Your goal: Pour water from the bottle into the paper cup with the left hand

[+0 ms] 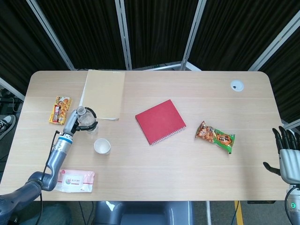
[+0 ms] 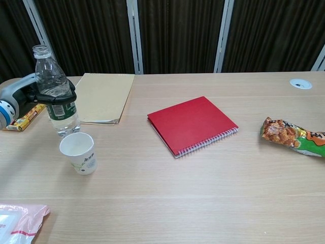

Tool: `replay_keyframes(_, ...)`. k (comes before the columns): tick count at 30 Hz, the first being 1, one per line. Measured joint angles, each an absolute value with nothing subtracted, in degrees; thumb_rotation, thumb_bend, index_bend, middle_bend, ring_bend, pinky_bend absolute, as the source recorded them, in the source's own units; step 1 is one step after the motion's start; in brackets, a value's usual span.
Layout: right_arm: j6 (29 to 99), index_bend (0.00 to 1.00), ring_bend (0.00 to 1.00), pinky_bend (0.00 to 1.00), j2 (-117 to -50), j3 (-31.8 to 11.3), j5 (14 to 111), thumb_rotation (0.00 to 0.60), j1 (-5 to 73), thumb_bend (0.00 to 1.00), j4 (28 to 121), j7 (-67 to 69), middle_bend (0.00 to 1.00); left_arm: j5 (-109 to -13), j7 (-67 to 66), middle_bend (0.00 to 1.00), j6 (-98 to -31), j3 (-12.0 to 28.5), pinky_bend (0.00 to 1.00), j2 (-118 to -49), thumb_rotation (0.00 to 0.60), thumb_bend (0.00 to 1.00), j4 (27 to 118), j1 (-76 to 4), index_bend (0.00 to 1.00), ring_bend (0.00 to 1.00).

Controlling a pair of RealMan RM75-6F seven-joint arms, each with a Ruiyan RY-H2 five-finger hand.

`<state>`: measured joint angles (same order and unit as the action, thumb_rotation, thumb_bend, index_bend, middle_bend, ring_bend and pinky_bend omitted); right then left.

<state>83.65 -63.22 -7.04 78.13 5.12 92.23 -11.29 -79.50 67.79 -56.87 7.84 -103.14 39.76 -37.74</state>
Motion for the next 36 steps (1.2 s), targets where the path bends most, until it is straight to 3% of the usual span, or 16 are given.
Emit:
replay_keyframes(15,83.65,0.0,0.0,0.0,-63.22,-6.88,78.17,0.6,5.12,0.0,92.5,-11.62,0.0,-81.73,68.93,0.43,-57.76,7.08,0.36,-104.37,0.6,0.09,38.3,-37.37,0.48,0.34)
replay_keyframes(26,84.03,0.0,0.0,0.0,-62.98,-6.81,78.63,0.6,5.02,0.0,92.88,-11.37,0.0,-83.11,68.46,0.33,-59.92,6.45,0.21,-102.46,0.6,0.04,41.06,-36.54,0.33,0.26)
replay_keyframes(36,85.79,0.0,0.0,0.0,-61.95,-6.46,80.54,0.6,4.34,0.0,94.48,-10.49,0.0,-84.73,64.19,0.17,-61.42,4.75,0.07,-93.64,0.6,0.02,49.55,-34.85,0.14,0.09)
